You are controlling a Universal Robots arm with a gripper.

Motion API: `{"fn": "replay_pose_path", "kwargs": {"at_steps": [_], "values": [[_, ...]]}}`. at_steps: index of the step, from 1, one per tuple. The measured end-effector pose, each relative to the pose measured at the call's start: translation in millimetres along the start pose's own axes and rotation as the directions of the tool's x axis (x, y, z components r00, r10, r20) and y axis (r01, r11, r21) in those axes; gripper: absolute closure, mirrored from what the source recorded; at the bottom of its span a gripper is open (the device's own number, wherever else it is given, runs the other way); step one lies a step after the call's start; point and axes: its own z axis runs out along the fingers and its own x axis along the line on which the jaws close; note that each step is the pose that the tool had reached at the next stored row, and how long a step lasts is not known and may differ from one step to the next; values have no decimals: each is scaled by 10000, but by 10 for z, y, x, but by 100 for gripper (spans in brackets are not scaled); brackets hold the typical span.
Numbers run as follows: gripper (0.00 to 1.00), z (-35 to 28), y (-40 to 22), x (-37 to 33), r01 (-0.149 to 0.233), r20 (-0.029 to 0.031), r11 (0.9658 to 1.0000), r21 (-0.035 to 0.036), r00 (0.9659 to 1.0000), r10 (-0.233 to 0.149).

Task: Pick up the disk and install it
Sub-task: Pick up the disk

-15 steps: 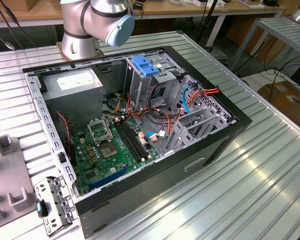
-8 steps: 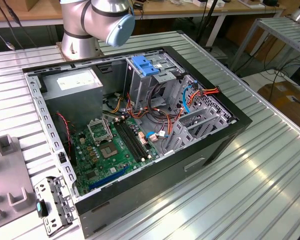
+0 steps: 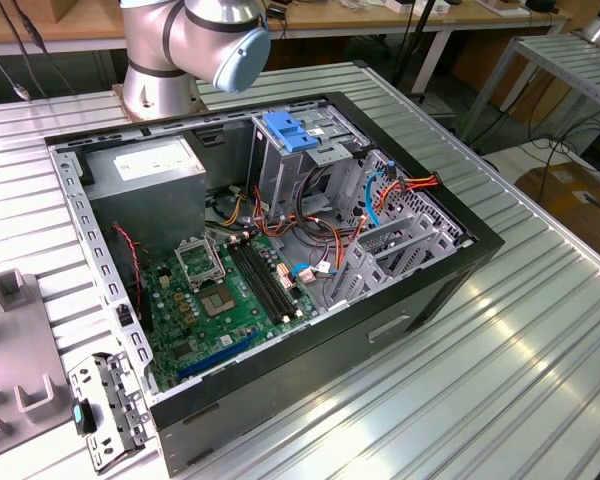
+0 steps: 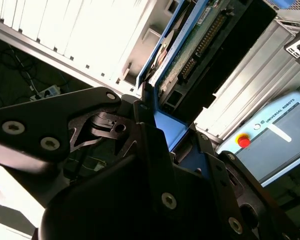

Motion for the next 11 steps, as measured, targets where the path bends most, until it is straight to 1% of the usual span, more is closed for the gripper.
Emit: {"fn": "replay_pose_path", "kwargs": {"at_steps": [3,6,9,11], "values": [[63,0,-15,58,1,0,10000,1,10000,-1],[63,0,-33,97,1,0,10000,0,10000,-1],[63,0,-63,108,1,0,10000,1,10000,-1],[63,0,-101,108,0,1,10000,1,10000,0]]}}
